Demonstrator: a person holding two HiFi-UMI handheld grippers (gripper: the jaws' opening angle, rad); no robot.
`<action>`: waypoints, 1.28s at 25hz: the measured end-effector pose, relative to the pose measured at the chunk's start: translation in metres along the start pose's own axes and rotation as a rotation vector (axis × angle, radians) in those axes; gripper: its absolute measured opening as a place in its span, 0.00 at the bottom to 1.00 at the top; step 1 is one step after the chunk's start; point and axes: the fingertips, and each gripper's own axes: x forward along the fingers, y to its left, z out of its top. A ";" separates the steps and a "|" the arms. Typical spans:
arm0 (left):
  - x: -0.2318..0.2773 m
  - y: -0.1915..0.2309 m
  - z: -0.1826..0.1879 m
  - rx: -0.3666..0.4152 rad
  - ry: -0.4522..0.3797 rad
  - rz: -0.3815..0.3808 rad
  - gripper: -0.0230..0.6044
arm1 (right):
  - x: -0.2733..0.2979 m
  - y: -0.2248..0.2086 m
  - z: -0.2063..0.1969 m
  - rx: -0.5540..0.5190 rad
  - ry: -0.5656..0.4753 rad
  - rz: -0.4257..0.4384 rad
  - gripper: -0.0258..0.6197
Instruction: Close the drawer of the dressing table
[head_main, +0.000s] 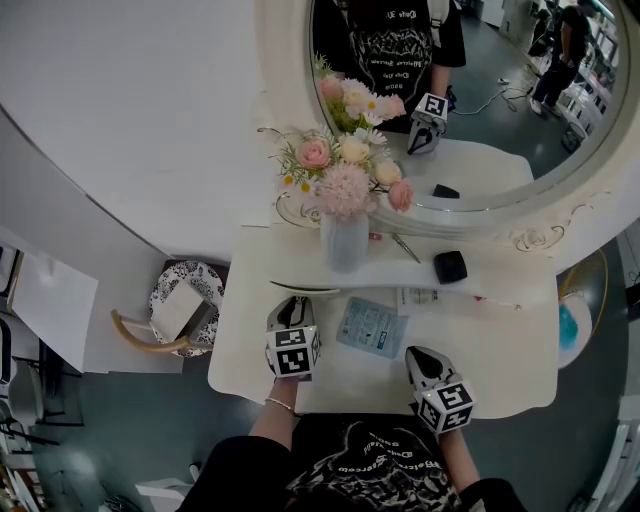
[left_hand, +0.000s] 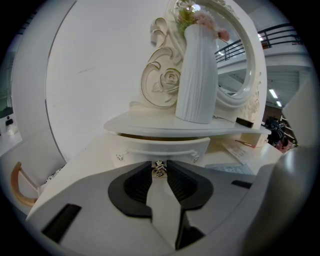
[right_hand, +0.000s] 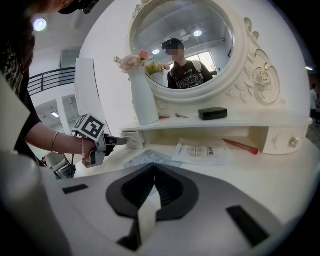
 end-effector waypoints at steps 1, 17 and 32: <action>0.000 0.000 0.000 0.001 -0.001 0.000 0.20 | 0.000 0.000 0.000 0.001 -0.001 0.000 0.06; 0.006 -0.001 0.005 -0.003 0.000 0.005 0.20 | -0.001 -0.003 0.000 0.009 -0.002 -0.006 0.06; 0.009 -0.001 0.008 0.001 -0.007 0.004 0.20 | 0.001 -0.003 -0.001 0.012 0.007 -0.010 0.06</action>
